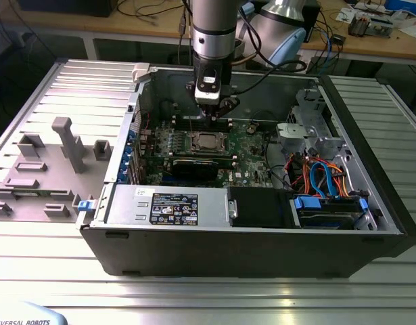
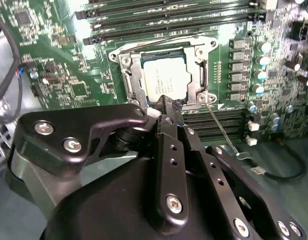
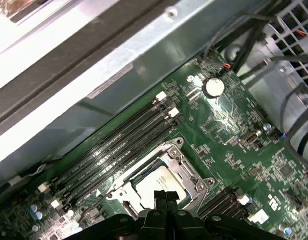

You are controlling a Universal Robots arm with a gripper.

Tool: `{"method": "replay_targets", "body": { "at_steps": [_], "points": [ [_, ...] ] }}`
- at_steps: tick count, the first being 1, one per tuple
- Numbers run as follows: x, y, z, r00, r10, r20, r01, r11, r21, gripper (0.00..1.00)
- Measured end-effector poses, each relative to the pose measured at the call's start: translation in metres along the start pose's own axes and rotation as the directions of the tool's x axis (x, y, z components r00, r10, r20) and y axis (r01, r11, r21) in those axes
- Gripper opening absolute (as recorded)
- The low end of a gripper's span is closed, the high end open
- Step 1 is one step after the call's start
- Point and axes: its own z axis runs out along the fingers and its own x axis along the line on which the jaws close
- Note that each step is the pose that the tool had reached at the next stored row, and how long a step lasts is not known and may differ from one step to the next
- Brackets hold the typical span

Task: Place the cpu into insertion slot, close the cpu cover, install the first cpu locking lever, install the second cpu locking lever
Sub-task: 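Install the first cpu locking lever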

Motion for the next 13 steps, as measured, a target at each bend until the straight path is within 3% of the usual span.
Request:
{"method": "replay_targets", "body": {
  "at_steps": [4, 8, 10, 13],
  "points": [
    [0.0, 0.0, 0.0, 0.9971, -0.077, -0.0018, 0.077, 0.9971, -0.0036, 0.11],
    [0.0, 0.0, 0.0, 0.9845, -0.176, -0.0035, 0.175, 0.9844, -0.0084, 0.11],
    [0.0, 0.0, 0.0, 0.9818, -0.19, -0.0038, 0.19, 0.9817, -0.009, 0.11],
    [0.0, 0.0, 0.0, 0.9817, -0.19, -0.0038, 0.19, 0.9817, -0.009, 0.11]
  ]
}}
